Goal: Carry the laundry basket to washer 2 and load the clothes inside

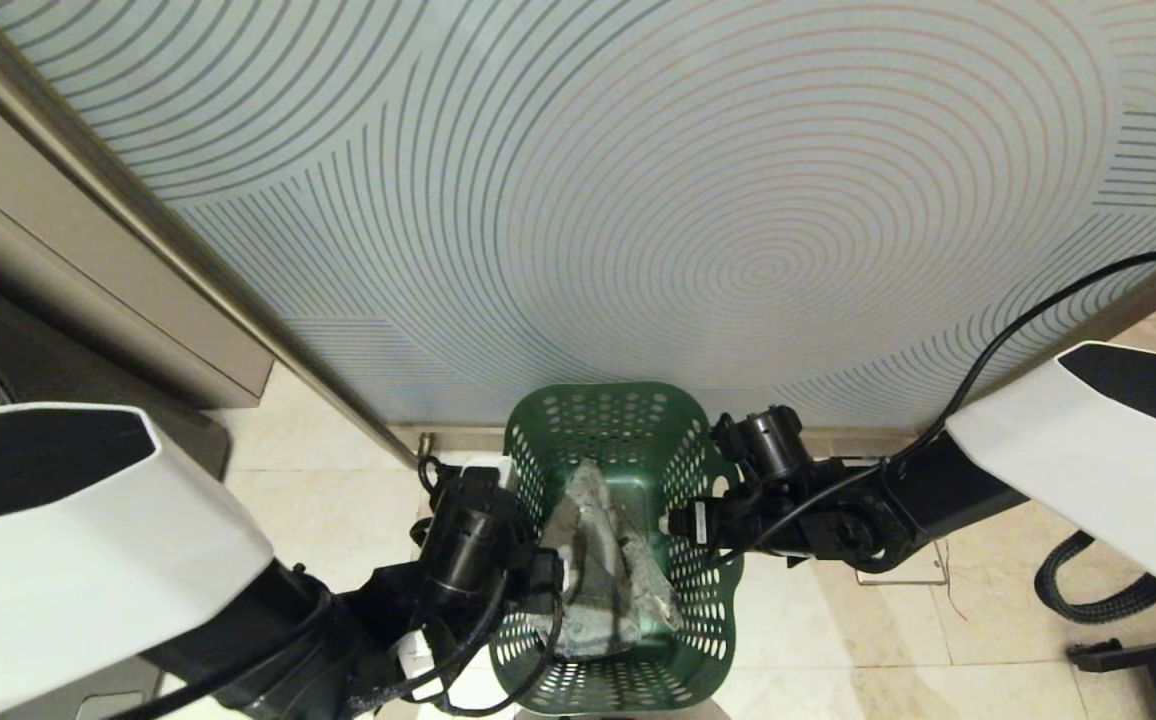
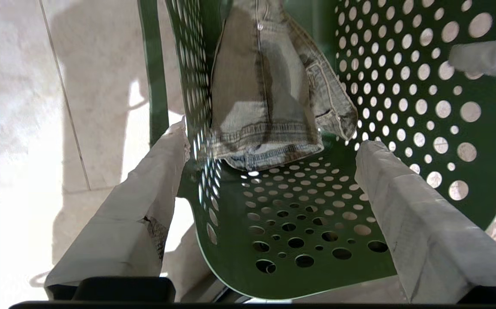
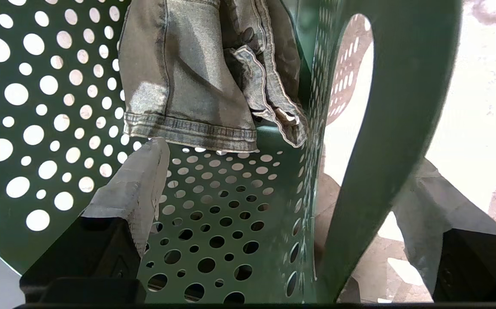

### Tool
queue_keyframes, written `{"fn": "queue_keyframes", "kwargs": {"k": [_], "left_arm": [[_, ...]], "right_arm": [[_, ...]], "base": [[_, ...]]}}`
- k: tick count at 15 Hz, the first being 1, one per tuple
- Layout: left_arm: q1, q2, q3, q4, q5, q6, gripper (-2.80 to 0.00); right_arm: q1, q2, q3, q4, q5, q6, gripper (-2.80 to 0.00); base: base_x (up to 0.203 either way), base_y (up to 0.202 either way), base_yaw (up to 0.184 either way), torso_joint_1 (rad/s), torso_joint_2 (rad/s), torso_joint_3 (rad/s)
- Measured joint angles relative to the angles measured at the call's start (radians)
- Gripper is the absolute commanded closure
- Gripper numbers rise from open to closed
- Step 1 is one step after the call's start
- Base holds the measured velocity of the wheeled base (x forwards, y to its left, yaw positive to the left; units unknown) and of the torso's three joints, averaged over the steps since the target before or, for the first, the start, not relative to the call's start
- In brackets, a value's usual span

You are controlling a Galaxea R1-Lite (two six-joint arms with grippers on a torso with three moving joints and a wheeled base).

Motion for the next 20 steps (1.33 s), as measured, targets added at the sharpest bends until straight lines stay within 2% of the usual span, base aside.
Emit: {"fn": "queue_keyframes", "kwargs": {"k": [8, 14, 20], "left_arm": [[0.021, -0.043, 0.008, 0.007, 0.002, 0.011, -2.8], [0.079, 0.023, -0.006, -0.034, 0.001, 0.017, -2.8], [0.128, 0.112, -0.05, -0.091, 0.001, 0.059, -2.8]], "right_arm": [[-0.002, 0.001, 0.008, 0.0, 0.0, 0.0, -2.8], [0.0, -0.005, 0.022, -0.001, -0.013, -0.001, -2.8], [0.003, -0.01, 0.025, 0.0, -0.014, -0.003, -2.8]], "base": [[0.0, 0.0, 0.0, 0.0, 0.0, 0.0], [0.0, 0.0, 0.0, 0.0, 0.0, 0.0], [0.0, 0.0, 0.0, 0.0, 0.0, 0.0]]}}
